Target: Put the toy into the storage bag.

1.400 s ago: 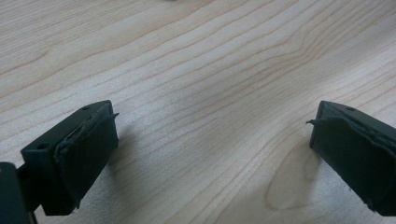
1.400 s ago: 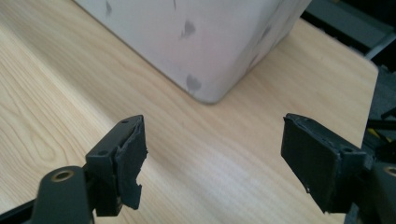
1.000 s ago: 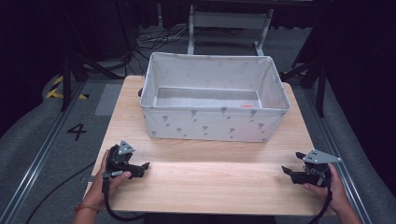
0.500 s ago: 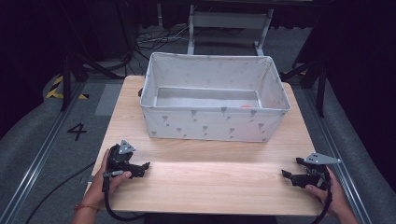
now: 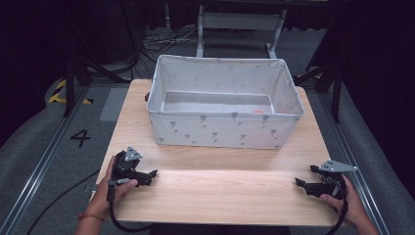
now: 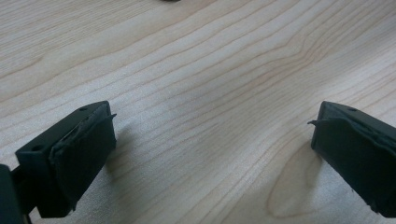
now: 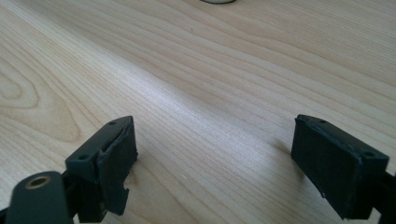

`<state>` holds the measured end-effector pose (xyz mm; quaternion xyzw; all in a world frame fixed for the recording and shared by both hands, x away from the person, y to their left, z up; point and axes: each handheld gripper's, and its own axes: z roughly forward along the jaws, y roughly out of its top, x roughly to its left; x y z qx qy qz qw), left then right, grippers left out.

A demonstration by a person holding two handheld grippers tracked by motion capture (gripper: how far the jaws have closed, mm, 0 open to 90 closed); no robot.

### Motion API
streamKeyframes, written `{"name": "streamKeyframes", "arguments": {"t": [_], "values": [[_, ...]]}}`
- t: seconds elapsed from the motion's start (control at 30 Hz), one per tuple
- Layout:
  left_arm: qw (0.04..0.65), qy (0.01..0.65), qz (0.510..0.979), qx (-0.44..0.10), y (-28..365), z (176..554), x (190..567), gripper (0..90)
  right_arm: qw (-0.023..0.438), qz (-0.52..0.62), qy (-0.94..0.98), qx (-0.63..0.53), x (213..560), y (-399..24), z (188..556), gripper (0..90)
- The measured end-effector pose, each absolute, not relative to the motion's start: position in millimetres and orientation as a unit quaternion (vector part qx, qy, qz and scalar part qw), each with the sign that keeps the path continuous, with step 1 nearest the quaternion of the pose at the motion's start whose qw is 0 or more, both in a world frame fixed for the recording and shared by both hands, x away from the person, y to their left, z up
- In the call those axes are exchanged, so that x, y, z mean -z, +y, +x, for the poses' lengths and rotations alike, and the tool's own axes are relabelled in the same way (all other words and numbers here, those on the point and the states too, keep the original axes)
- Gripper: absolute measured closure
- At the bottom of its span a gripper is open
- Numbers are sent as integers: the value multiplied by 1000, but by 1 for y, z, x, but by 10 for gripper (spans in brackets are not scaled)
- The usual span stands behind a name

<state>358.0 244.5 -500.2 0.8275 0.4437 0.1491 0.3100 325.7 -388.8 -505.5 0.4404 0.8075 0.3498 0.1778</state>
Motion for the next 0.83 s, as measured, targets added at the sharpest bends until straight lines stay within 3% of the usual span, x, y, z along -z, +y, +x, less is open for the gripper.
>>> {"name": "streamKeyframes", "arguments": {"t": [0.83], "values": [[310, 448, 824, -153, 245, 359, 500, 2, 178, 441, 807, -350, 505, -389, 326, 145]]}}
